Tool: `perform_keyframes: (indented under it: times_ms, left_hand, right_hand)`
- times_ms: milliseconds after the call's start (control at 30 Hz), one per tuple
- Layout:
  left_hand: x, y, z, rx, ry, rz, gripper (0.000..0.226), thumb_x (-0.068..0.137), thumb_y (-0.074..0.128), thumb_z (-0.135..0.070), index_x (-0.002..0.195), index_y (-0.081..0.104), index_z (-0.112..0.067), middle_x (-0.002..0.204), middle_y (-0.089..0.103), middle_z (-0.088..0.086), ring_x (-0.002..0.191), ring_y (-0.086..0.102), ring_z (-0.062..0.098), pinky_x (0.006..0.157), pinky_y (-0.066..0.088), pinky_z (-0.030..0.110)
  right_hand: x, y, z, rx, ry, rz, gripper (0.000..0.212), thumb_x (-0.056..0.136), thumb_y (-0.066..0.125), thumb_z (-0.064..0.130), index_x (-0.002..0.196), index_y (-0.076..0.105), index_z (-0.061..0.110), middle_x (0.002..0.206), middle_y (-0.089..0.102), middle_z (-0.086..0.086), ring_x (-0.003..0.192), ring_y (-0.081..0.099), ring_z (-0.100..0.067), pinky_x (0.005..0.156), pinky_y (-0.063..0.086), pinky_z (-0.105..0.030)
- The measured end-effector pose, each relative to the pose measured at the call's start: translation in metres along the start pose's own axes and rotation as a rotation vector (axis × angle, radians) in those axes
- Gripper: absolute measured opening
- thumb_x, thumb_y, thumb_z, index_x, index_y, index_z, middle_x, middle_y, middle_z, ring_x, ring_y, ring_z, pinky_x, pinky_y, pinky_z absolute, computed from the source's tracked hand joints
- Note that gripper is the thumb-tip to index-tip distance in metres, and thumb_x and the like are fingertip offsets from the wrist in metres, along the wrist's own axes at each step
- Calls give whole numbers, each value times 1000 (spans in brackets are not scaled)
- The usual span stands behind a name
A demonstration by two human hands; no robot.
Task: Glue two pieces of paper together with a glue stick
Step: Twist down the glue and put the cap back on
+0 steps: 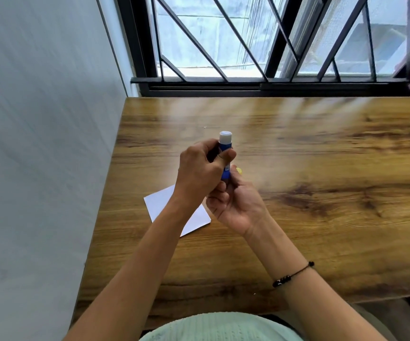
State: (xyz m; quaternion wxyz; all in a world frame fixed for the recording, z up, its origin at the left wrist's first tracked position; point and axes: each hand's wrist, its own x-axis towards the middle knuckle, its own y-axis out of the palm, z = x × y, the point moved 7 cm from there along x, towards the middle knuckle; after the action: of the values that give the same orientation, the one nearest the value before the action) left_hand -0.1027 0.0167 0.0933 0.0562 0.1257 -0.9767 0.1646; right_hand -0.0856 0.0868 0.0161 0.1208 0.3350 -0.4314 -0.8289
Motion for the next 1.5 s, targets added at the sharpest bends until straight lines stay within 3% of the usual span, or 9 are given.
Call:
perform_keyframes:
  times_ms: [233,467,567,800,1033,1167,1267,1400,1500]
  left_hand:
    - [4,-9,-2,8,35,6,19,83,64,-19,95,66,-6,89,69,16,82,66,31,80,54,48]
    - [4,-15,-2,50,65,3,18,82,65,-19,93,66,-5,88,68,18,84,64,33,81,52,52]
    - [4,-18,-2,92,98,0,18,81,65,-19,93,66,-5,86,68,17,80,63,32,78,52,50]
    - [7,-23,5,60,59,-10,19,81,65,-19,93,66,-5,88,68,17,84,64,33,80,52,51]
    - [3,-23,0,37,79,10,20,82,64,-17,98,65,-4,93,69,15,88,64,31,83,53,50]
    - [4,-25,1,-5,48,25,24,83,63,-17,104,64,-5,96,66,8,93,64,27,89,53,45]
    - [3,-27,1,-46,25,31,24,82,63,-17,104,63,-7,93,64,4,93,63,26,89,53,43]
    - [0,-28,-3,-34,53,47,25,82,63,-19,104,64,-7,92,66,4,90,65,25,85,55,40]
    - [-1,-29,-3,-28,62,43,24,81,64,-18,102,65,-5,92,68,10,87,66,28,79,57,38]
  right_hand:
    - [3,9,10,28,-123,-9,30,97,39,22,85,60,5,48,53,-1,39,47,-6,40,42,-16]
    - [6,10,3,13,-101,-26,43,97,35,37,81,59,6,50,57,-3,39,50,-7,42,45,-16]
    - [9,12,-1,27,-76,-2,34,97,39,28,87,62,6,52,57,-2,39,49,-6,40,43,-15]
    - [18,8,-6,58,-171,19,25,82,55,21,98,61,3,83,65,-12,69,65,-15,69,56,-23]
    - [12,9,-7,87,-127,-33,36,93,46,27,79,68,1,60,63,-7,45,58,-9,43,50,-16]
    - [10,12,-1,52,-199,25,22,88,51,17,102,59,1,76,66,-11,60,65,-14,57,56,-20]
    - [8,14,-1,28,-209,59,24,81,57,18,99,62,3,81,69,-12,67,68,-16,65,58,-22]
    - [5,17,-6,-11,-152,31,36,92,45,37,90,62,5,60,64,-5,48,59,-10,50,51,-16]
    - [4,18,-7,-30,-130,8,36,96,39,33,88,61,6,50,57,-2,39,50,-6,41,43,-13]
